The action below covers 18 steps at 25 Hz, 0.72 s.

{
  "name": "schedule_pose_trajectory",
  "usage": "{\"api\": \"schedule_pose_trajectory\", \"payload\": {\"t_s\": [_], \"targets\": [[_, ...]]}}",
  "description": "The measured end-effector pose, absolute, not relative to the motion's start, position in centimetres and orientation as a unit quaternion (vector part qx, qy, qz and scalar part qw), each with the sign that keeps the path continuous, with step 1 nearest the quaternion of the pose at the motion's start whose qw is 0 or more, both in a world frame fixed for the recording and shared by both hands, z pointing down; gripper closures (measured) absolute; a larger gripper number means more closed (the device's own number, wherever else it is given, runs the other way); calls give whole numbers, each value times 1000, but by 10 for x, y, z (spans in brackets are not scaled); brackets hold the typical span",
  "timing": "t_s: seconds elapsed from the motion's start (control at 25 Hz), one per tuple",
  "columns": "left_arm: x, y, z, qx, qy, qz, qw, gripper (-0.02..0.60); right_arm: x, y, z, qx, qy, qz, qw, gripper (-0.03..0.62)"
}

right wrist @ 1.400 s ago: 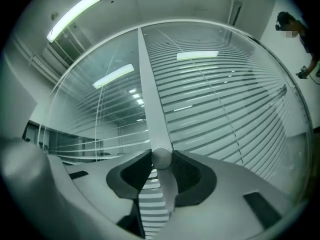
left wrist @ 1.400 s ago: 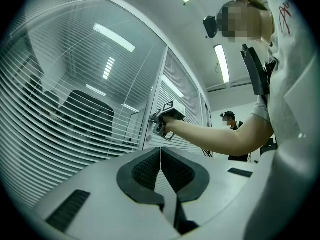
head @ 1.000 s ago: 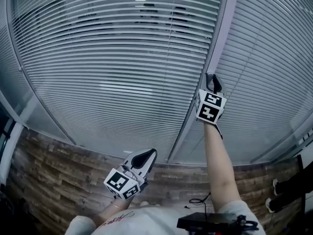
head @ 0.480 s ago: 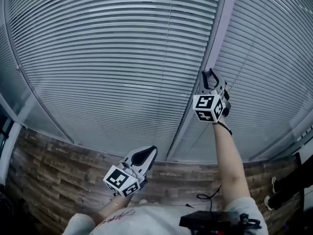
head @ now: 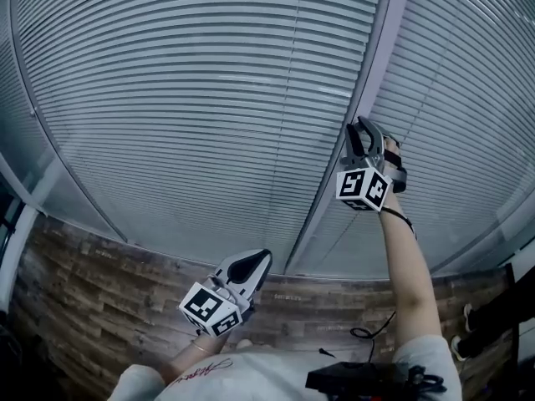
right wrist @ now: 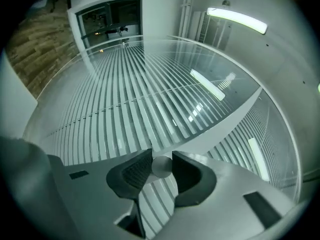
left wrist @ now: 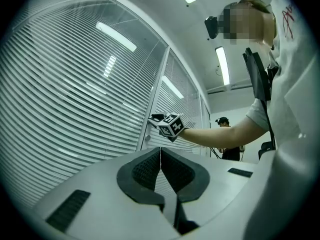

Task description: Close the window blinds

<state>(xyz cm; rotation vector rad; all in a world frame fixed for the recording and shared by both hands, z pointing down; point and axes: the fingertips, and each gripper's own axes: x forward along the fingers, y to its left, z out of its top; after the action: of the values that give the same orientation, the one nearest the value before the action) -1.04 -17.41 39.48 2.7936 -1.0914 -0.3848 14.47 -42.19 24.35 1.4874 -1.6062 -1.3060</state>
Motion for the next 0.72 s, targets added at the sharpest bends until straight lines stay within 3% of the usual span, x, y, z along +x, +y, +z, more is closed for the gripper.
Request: {"api": "schedule_pose_trajectory", "payload": {"t_s": [0.24,0.36,0.52,0.72], "targets": [[-10,-171,396,923,-355,-133,58,563,141,-420,249,504,-584,-541,337,461],[-6,-171,396,925,-351,-133,60,563,143,-423,248,528,-617,-492,314,461],[-3,-170,398,926,-346,-134,69,563,148,-418,238,592,-680,-373,219,451],[-5,-166,399,926,-346,-134,72,563,162,-417,243,633,-767,-103,3,439]]}}
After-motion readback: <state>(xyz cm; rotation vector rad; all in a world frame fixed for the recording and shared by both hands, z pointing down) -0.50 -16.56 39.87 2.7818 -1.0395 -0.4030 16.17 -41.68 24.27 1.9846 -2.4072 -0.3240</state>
